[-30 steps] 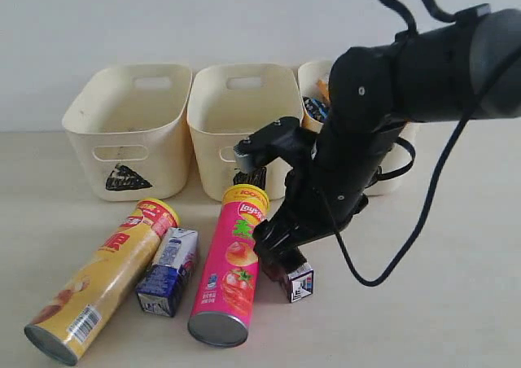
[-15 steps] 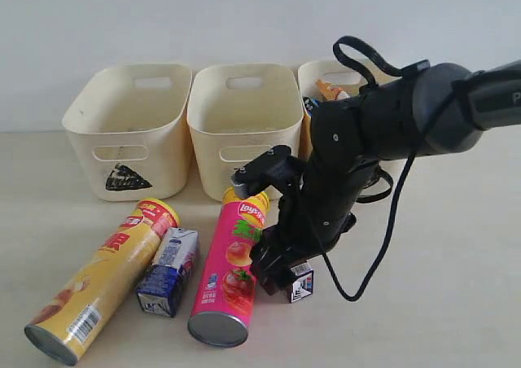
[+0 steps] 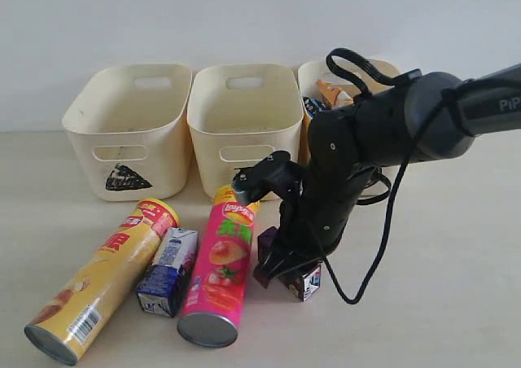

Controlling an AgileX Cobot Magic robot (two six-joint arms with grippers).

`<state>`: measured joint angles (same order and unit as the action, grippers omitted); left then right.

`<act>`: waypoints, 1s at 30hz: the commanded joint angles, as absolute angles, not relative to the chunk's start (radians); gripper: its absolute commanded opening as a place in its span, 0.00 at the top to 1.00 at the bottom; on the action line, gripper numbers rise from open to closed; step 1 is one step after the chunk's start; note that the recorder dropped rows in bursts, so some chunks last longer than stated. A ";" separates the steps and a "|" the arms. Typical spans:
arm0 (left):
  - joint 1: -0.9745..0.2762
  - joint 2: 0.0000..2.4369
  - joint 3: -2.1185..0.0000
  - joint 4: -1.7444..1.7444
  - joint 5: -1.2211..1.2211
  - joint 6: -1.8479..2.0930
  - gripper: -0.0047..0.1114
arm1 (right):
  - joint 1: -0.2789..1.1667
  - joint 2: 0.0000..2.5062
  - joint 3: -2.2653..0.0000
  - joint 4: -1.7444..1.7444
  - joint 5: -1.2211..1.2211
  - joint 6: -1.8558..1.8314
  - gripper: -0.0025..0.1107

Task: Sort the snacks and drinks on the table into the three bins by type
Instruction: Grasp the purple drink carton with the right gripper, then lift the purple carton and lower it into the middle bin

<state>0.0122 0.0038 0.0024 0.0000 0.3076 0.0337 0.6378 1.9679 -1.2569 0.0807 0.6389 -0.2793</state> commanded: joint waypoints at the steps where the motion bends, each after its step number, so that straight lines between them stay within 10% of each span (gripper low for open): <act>1: 0.016 0.000 0.000 -0.007 0.295 0.034 0.92 | 0.638 1.966 -1.258 0.035 0.671 -0.276 0.98; 30: 0.016 0.000 0.000 -0.007 0.295 0.034 0.92 | 0.638 1.823 -1.278 -0.118 0.799 -0.218 0.98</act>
